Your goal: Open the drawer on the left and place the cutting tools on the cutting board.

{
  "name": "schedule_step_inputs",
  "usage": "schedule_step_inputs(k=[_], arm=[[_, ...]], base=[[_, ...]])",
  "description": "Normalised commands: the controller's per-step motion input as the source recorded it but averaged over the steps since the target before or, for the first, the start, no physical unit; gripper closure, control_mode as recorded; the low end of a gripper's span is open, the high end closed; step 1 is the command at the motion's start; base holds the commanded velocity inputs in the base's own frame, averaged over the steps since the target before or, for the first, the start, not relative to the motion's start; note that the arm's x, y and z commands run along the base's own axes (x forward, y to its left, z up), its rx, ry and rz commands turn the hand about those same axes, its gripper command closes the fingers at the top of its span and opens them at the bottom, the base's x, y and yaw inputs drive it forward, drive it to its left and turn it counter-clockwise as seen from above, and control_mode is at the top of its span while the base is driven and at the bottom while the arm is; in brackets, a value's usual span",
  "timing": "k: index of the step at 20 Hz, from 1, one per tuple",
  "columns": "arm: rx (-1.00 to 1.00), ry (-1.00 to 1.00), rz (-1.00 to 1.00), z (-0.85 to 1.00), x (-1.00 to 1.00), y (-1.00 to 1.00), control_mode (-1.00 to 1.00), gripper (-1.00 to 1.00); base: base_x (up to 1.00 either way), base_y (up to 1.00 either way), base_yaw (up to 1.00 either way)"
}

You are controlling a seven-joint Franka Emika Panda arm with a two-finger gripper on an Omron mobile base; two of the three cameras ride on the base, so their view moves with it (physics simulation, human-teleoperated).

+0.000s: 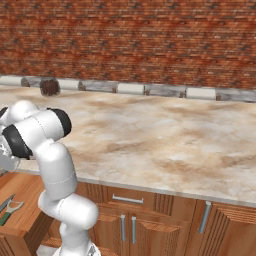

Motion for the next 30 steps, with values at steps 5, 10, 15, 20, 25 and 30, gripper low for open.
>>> schedule_step_inputs(k=[5, 10, 15, 20, 25, 30], arm=[[-0.04, 0.00, -0.55, -0.05, -0.70, -0.46, -1.00, -1.00], [-0.13, 0.01, -0.18, 0.00, -0.11, 0.06, -1.00, -1.00], [-0.13, -0.08, -0.18, 0.14, -0.20, 0.04, -1.00, -1.00], [-0.51, 0.00, -0.37, 0.14, -0.12, 0.01, -1.00, -1.00], [-0.60, 0.19, -0.51, 0.05, 0.00, 0.00, -1.00, -1.00], [-0.15, 0.04, -0.10, -0.02, 0.00, 0.06, -1.00, -1.00]], base=[[0.00, 0.00, 0.00], [0.00, 0.00, 0.00], [0.00, 0.00, 0.00], [0.00, 0.00, 0.00], [0.00, 0.00, 0.00], [0.00, 0.00, 0.00]])
